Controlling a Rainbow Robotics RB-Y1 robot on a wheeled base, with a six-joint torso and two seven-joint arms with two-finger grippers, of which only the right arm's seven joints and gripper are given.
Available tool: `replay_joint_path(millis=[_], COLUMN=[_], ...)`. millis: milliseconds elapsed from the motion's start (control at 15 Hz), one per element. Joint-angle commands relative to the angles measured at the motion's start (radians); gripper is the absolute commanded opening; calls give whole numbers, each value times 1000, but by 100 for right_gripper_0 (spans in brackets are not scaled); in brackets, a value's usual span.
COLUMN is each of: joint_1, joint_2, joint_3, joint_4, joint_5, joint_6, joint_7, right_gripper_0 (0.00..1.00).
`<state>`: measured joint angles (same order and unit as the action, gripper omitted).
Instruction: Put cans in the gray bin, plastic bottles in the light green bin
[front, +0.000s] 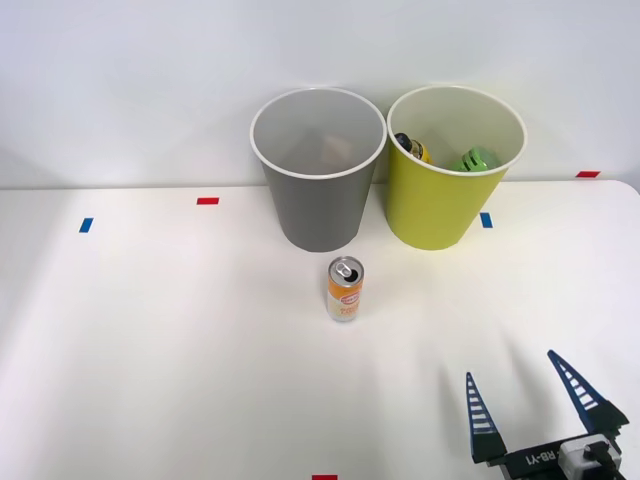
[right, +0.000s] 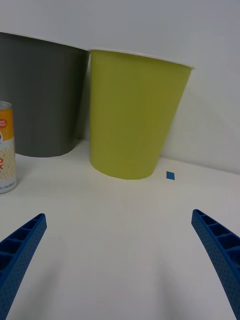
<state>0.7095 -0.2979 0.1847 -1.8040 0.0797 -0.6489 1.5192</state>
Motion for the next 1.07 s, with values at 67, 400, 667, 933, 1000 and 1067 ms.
replay_joint_path(millis=[67,400,667,933,1000,1067], joint_1=[53,77,74,73,77,76], joint_2=[-7,-35,-24,-3,-1,-1], joint_3=[13,62,76,81,81,76], joint_4=[0,0,23,60,58,60], joint_5=[0,-5,-6,-29,-35,-37], joint_6=[-38,-52,-49,-49,-51,-51], joint_7=[-4,21,21,15,12,10], right_gripper_0=[100,100,100,100,100,100])
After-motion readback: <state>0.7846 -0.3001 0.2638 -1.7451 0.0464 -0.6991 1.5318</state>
